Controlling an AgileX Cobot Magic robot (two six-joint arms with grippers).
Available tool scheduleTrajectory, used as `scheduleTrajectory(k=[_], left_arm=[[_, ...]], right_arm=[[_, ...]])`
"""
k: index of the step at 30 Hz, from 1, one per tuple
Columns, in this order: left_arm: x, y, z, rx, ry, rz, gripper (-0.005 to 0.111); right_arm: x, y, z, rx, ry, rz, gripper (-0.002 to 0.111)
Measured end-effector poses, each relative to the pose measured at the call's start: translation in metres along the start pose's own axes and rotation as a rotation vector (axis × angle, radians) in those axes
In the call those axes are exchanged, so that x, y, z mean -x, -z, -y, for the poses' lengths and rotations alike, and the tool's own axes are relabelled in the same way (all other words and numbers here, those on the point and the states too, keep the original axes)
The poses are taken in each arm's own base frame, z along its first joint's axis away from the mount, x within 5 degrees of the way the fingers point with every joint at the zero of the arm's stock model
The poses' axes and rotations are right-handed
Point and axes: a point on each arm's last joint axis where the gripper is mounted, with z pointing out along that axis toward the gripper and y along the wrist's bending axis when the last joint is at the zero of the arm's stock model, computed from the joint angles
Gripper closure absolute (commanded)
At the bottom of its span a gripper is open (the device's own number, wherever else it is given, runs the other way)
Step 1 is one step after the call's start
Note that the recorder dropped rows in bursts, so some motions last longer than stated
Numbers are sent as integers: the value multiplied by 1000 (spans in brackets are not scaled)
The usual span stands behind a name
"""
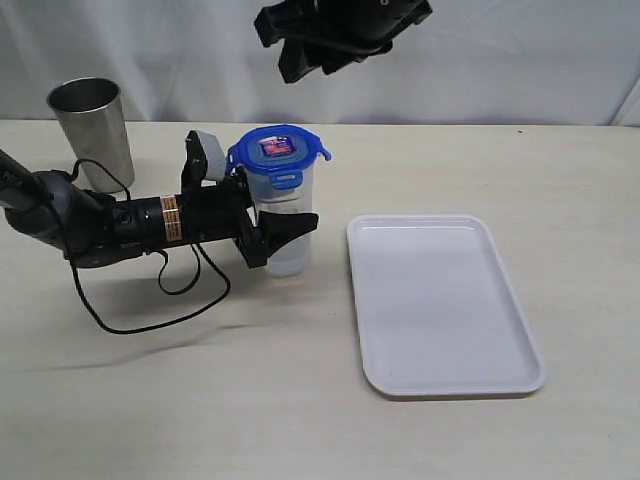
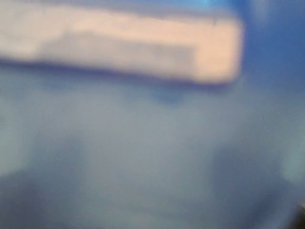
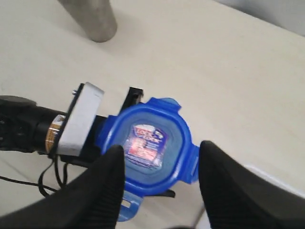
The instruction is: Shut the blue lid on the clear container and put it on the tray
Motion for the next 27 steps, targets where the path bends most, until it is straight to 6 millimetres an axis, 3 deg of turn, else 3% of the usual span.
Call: scheduleTrajectory(k=[3,11,21,27], left_arm=[[0,0,0,0,1,0,107],[0,0,0,0,-12,0,107],[0,0,0,-2,-16,-1,107],[0,0,1,-6,-22,-3,107]], right_arm=[[-7,-6,4,-40,-26,-74,61],[-23,-48,24,-17,-116,-226,61],[-20,-58,28,94,-163,-194,64],[-27,-75,31,98,-177,-233,65]])
